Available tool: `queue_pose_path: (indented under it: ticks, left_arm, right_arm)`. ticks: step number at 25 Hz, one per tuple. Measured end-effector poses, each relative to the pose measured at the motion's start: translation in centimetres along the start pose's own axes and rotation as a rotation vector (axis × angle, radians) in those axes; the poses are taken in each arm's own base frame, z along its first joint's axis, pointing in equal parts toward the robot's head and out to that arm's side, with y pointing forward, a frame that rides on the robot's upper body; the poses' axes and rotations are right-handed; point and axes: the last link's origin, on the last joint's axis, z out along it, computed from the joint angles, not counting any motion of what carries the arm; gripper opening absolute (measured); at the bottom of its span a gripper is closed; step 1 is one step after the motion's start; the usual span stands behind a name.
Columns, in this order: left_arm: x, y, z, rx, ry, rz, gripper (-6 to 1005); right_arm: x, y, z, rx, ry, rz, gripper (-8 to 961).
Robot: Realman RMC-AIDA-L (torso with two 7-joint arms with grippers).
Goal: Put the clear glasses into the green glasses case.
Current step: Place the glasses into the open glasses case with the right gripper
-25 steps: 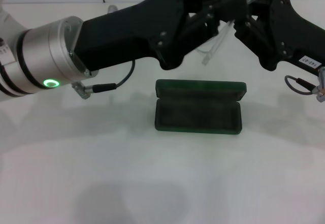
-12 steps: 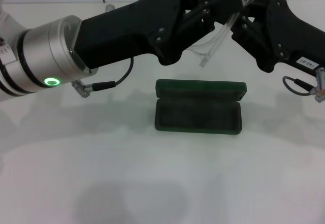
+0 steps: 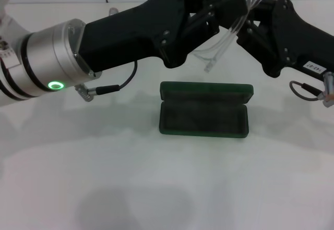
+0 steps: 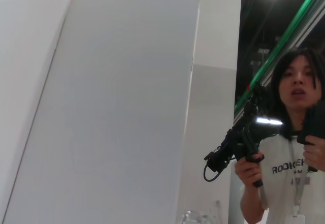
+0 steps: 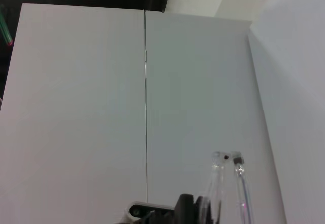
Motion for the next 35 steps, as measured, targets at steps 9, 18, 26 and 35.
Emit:
queue_pose_path:
  ticks: [9, 18, 26, 35]
  left_arm:
    - [-0.1, -0.1, 0.0, 0.002, 0.001, -0.001, 50]
    - [0.0, 0.0, -0.5, 0.015, 0.011, -0.001, 50]
    - [0.0, 0.0, -0.6, 0.014, 0.012, 0.0, 50]
    - [0.2, 0.6, -0.1, -0.047, 0.016, -0.006, 51]
  right_arm:
    - [0.2, 0.1, 0.0, -0.002, 0.006, 0.006, 122]
    - [0.0, 0.1, -0.2, 0.007, -0.005, -0.006, 125]
    - [-0.1, 0.2, -1.0, 0.039, -0.022, -0.02, 127]
    - [-0.1, 0.0, -0.8, 0.044, -0.021, -0.029, 130]
